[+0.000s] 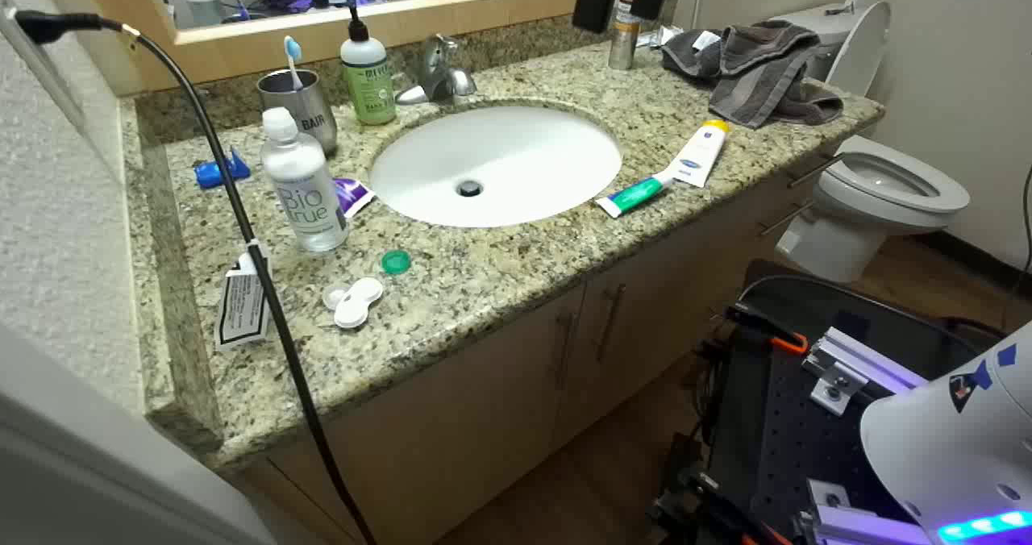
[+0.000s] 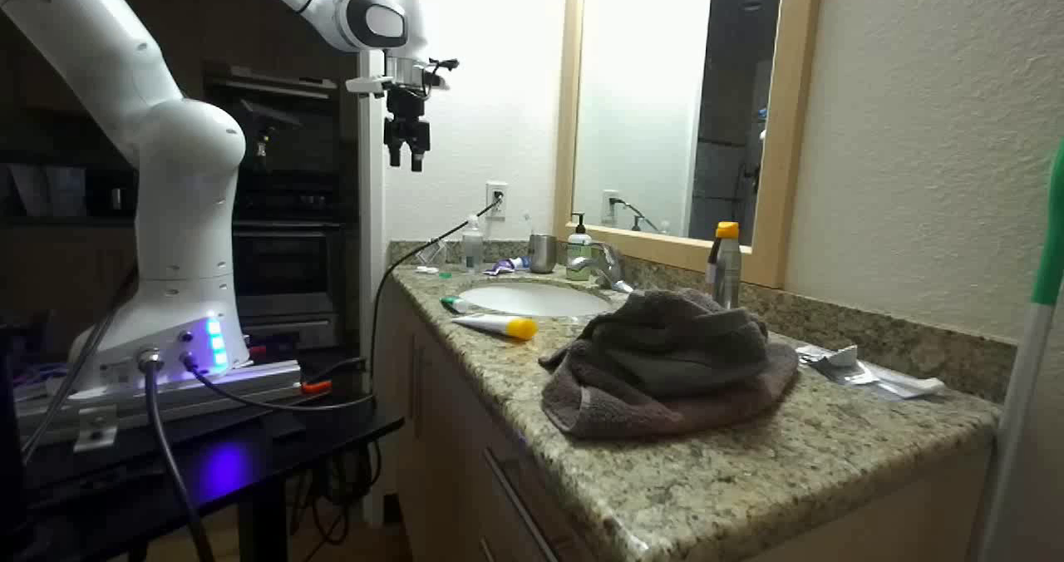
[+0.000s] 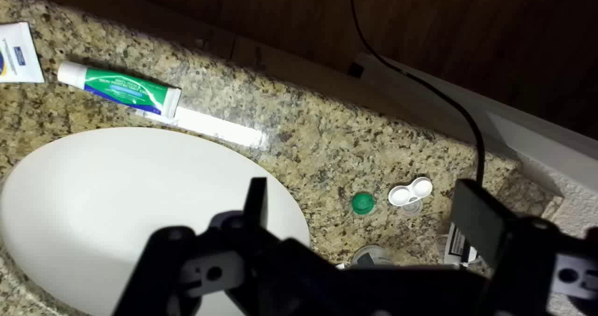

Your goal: Move the green bottle from the left to the right of the sink

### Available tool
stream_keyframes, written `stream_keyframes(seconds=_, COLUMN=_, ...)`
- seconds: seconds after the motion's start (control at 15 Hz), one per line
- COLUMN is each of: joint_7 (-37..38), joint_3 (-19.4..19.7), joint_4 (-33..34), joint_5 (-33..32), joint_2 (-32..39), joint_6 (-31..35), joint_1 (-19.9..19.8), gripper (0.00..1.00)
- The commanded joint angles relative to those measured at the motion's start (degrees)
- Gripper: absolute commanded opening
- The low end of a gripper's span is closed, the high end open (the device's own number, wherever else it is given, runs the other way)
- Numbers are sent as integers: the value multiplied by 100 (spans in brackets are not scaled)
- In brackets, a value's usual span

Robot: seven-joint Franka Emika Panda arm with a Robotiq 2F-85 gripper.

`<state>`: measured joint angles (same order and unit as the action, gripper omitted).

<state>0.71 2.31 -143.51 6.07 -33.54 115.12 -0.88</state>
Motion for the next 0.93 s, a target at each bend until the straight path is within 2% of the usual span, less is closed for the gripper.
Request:
stream_keyframes(seconds=0.0, joint_7=-8, joint_3=-13, joint_4=13, joint_5=7, joint_2=2, joint_6=-17, joint_1=-17, gripper=100)
stream_keyframes(seconds=0.67, joint_7=-8, joint_3=-13, joint_4=13, joint_5=7, joint_2=2, joint_6=-17, joint_1=-17, gripper=100)
stream_keyframes(seconds=0.8, joint_7=334, joint_3=-97, joint_4=271, joint_5=-55, joint_2=260, joint_6=267, joint_1=-133, gripper=100)
stream_keyframes(seconds=0.87, joint_7=626, joint_3=-70, joint_4=656, joint_5=135, joint_2=579, joint_6=389, joint_1=-150, gripper=100)
